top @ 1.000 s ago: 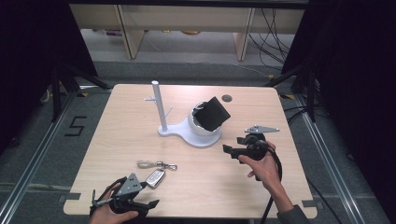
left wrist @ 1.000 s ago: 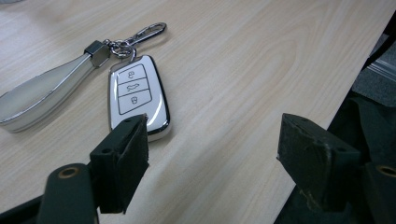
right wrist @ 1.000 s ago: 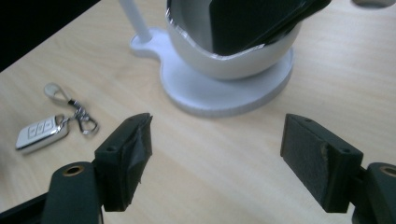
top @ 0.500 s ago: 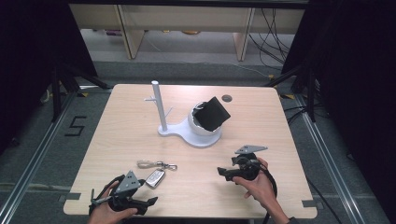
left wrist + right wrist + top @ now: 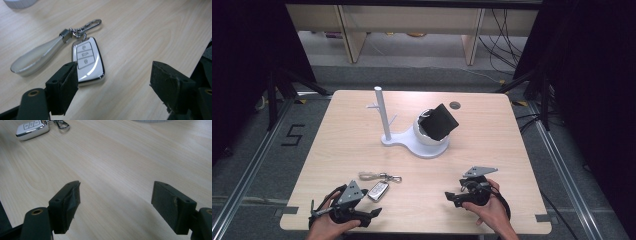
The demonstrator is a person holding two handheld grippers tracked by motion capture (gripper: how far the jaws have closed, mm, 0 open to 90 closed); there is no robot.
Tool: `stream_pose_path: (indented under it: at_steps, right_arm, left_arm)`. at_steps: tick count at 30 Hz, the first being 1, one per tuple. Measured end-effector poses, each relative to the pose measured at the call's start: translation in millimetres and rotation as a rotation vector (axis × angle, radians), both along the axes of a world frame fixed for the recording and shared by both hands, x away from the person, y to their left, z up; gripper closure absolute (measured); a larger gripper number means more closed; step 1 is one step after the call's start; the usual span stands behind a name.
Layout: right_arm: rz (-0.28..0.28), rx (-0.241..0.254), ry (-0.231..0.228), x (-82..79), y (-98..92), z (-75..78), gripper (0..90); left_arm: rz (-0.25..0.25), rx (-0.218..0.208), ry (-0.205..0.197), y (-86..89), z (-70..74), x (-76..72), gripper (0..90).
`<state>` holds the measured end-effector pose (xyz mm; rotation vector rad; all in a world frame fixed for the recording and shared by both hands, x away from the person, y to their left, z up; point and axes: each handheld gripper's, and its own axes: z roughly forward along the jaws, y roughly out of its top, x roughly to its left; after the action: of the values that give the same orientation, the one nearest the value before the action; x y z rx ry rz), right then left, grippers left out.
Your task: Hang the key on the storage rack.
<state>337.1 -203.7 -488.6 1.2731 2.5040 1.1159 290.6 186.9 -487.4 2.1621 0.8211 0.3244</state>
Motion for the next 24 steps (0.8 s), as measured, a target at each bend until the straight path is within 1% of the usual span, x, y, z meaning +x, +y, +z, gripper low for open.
stream_pose_path:
  at_steps: [1,2,3,4,5,6,7,8,9,10,11,12,14,15,16,17,18,19,21,22,23,24]
  right_arm:
    - [0.000,-0.007,0.015,-0.6,-1.6,0.9,24.0]
    - [0.000,-0.007,0.015,-0.6,-1.6,0.9,24.0]
    - [-0.013,0.006,0.013,-1.8,-2.5,1.1,24.1]
    - [-0.030,0.028,0.003,-2.3,-1.5,0.0,24.2]
    - [-0.030,0.028,0.003,-2.3,-1.5,0.0,24.2]
    - [-0.016,0.012,0.024,-1.8,-3.3,2.2,24.5]
    - [-0.010,-0.003,0.001,-0.7,-4.1,1.9,24.6]
    - [-0.028,0.015,0.006,-2.1,-1.9,0.9,24.6]
    - [-0.028,0.015,0.006,-2.1,-1.9,0.9,24.6]
    - [-0.031,0.021,0.011,-3.0,-0.8,1.1,24.7]
    - [0.001,-0.002,0.007,-1.6,-2.6,2.5,24.8]
    - [-0.005,0.004,0.015,-2.6,-1.3,2.6,24.8]
    - [0.000,0.010,-0.001,-2.3,-0.5,1.4,24.9]
    - [0.011,0.002,-0.008,-1.3,-1.1,1.0,25.0]
    - [0.008,0.001,0.004,-1.8,-0.7,0.9,25.0]
    - [-0.001,0.014,0.005,-2.2,0.7,-0.8,25.0]
    - [0.011,-0.002,0.017,-2.1,-0.5,0.5,25.1]
    - [0.016,0.000,0.024,-2.1,-0.4,0.4,25.1]
    - [0.022,0.003,0.020,-1.8,-0.4,0.3,25.1]
    - [0.023,-0.002,0.009,-1.4,-0.6,0.2,25.1]
    - [0.024,0.002,0.017,-1.5,-0.3,-0.1,25.1]
    - [0.026,0.003,0.019,-1.6,-0.2,-0.2,25.1]
  left_arm:
    - [-0.007,-0.011,-0.005,-0.5,1.3,2.5,21.2]
    - [-0.007,-0.011,-0.005,-0.5,1.3,2.5,20.9]
    - [-0.012,-0.011,-0.019,-1.1,5.8,9.3,20.7]
    - [-0.003,-0.013,-0.025,-1.9,8.2,13.4,20.5]
    - [-0.003,-0.013,-0.025,-1.9,8.2,13.4,20.4]
    - [-0.004,-0.005,-0.038,-2.7,13.5,24.4,20.4]
    - [0.006,-0.006,-0.044,-3.6,15.8,29.5,20.5]
    - [0.005,0.003,-0.048,-4.4,18.2,35.1,20.7]
    - [0.005,0.003,-0.048,-4.4,18.2,35.1,21.3]
    - [-0.010,0.024,-0.052,-6.7,22.0,45.7,21.3]
    - [-0.018,0.039,-0.056,-7.3,23.7,50.5,22.6]
    - [-0.022,0.051,-0.047,-9.2,25.3,56.5,23.2]
    - [-0.044,0.086,-0.024,-14.9,27.4,67.9,23.2]
    - [-0.058,0.108,-0.010,-18.5,28.1,73.0,23.3]
    - [-0.065,0.129,0.008,-24.0,28.1,78.5,23.6]
    - [-0.077,0.143,0.022,-27.2,28.0,81.7,24.0]
    - [-0.102,0.181,0.041,-31.2,28.6,85.4,25.1]
    - [-0.122,0.209,0.054,-35.7,27.9,88.9,26.3]
    - [-0.168,0.273,0.081,-45.3,25.8,95.7,28.0]
    - [-0.187,0.300,0.083,-48.2,24.8,98.4,29.3]
    - [-0.194,0.325,0.091,-51.0,24.5,100.4,29.2]
    - [-0.206,0.357,0.087,-56.7,23.9,104.2,29.3]
